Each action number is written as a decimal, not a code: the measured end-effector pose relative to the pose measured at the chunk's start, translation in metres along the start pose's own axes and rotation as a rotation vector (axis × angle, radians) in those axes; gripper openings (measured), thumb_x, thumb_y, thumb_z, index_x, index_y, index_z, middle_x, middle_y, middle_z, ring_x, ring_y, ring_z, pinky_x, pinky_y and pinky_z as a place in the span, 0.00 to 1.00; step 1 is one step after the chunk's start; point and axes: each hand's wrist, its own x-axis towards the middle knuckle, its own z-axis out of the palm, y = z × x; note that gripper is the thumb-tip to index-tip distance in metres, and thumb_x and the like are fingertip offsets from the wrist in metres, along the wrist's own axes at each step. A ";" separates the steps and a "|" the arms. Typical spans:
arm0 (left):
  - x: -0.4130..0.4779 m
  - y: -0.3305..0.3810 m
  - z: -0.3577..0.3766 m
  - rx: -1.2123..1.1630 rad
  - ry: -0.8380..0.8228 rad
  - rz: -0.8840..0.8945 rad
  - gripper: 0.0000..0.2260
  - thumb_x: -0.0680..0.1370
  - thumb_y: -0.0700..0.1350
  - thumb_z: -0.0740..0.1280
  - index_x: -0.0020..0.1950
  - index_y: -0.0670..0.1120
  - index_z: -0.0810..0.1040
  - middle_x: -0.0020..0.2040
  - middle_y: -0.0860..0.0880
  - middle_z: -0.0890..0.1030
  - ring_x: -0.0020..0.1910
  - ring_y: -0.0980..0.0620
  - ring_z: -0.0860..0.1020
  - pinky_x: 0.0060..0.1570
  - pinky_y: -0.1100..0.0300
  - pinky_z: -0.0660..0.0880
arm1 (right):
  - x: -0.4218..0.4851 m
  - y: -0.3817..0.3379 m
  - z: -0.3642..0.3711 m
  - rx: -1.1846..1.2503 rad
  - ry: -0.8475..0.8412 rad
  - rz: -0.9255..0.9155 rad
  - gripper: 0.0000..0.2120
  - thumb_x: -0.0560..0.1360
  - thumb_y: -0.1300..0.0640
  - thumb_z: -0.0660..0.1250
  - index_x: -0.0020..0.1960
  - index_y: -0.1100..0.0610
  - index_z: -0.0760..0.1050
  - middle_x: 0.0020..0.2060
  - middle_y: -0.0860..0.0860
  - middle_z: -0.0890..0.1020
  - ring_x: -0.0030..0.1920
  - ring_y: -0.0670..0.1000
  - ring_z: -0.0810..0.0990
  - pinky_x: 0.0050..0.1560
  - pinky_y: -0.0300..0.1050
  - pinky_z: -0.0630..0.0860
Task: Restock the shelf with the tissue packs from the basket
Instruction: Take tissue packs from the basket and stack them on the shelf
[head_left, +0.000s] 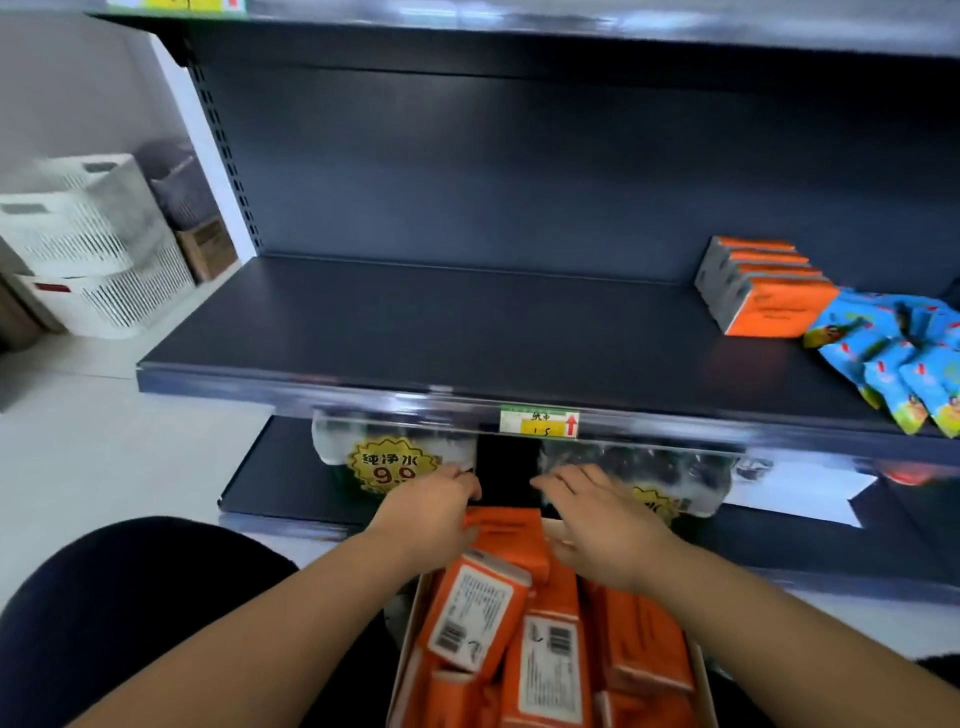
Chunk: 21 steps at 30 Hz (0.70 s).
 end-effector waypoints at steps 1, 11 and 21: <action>0.000 -0.003 0.008 -0.019 -0.066 -0.011 0.16 0.76 0.55 0.65 0.62 0.52 0.73 0.54 0.51 0.73 0.54 0.49 0.76 0.49 0.55 0.75 | 0.000 -0.002 0.009 0.005 -0.028 0.003 0.33 0.76 0.46 0.63 0.76 0.49 0.54 0.72 0.49 0.62 0.73 0.52 0.58 0.73 0.51 0.59; 0.005 -0.024 0.047 -0.336 -0.313 -0.057 0.16 0.76 0.54 0.67 0.62 0.52 0.75 0.57 0.50 0.71 0.57 0.52 0.74 0.59 0.58 0.73 | 0.010 0.010 0.089 0.651 -0.164 0.434 0.27 0.75 0.42 0.64 0.71 0.49 0.66 0.67 0.50 0.73 0.65 0.51 0.73 0.65 0.48 0.70; 0.013 -0.028 0.050 -0.391 -0.377 -0.039 0.15 0.71 0.49 0.75 0.52 0.53 0.72 0.55 0.52 0.72 0.56 0.51 0.76 0.57 0.56 0.75 | 0.027 -0.007 0.098 1.045 -0.197 0.580 0.16 0.78 0.41 0.58 0.61 0.48 0.72 0.55 0.49 0.80 0.51 0.48 0.78 0.56 0.46 0.71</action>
